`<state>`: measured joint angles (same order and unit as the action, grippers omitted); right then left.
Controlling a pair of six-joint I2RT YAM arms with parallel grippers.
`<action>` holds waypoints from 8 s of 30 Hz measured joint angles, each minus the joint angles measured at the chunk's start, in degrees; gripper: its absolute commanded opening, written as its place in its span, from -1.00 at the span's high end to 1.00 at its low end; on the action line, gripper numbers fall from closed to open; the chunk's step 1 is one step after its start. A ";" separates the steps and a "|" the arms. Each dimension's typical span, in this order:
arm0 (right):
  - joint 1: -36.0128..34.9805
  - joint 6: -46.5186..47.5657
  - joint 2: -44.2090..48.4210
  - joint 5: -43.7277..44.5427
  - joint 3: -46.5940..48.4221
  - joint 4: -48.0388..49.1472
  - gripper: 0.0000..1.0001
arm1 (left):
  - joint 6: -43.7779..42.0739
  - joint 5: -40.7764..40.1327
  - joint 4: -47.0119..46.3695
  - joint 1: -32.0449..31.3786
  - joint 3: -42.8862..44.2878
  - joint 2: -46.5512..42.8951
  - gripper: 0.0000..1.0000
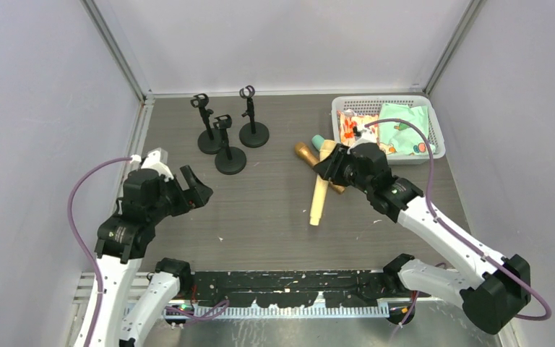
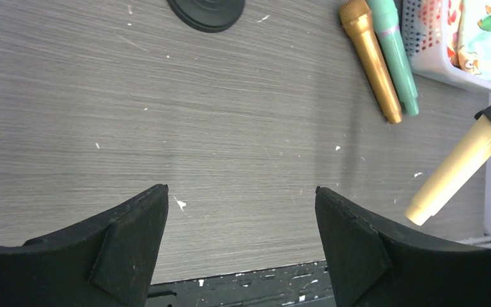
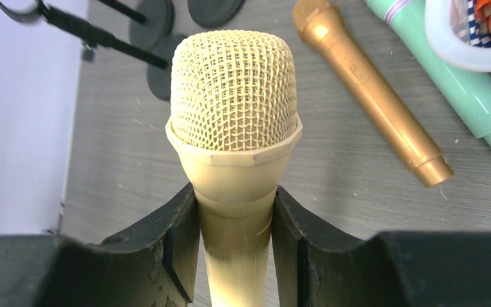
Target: Attach the microphones to the stand
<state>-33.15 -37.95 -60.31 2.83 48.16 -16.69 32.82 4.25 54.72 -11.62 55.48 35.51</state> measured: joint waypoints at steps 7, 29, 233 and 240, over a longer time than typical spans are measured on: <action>0.92 -7.08 4.09 2.01 -2.38 4.13 0.99 | 0.70 -0.26 -4.92 -7.54 0.94 3.30 -0.65; 1.03 -16.46 15.72 -0.66 -9.33 10.95 0.99 | 1.51 -19.67 -32.33 -45.55 2.78 26.80 -0.64; 0.37 -7.06 26.32 3.76 -5.51 -13.84 0.80 | 22.25 -21.73 -62.62 -27.15 -12.90 28.98 0.15; 0.37 -7.04 26.25 4.22 -5.51 -13.84 0.78 | 19.45 -20.09 -62.03 -27.30 -12.41 29.03 -0.56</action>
<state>-32.77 -44.99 -34.06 7.05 42.65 -30.52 52.27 -15.84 -7.31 -38.92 43.07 64.53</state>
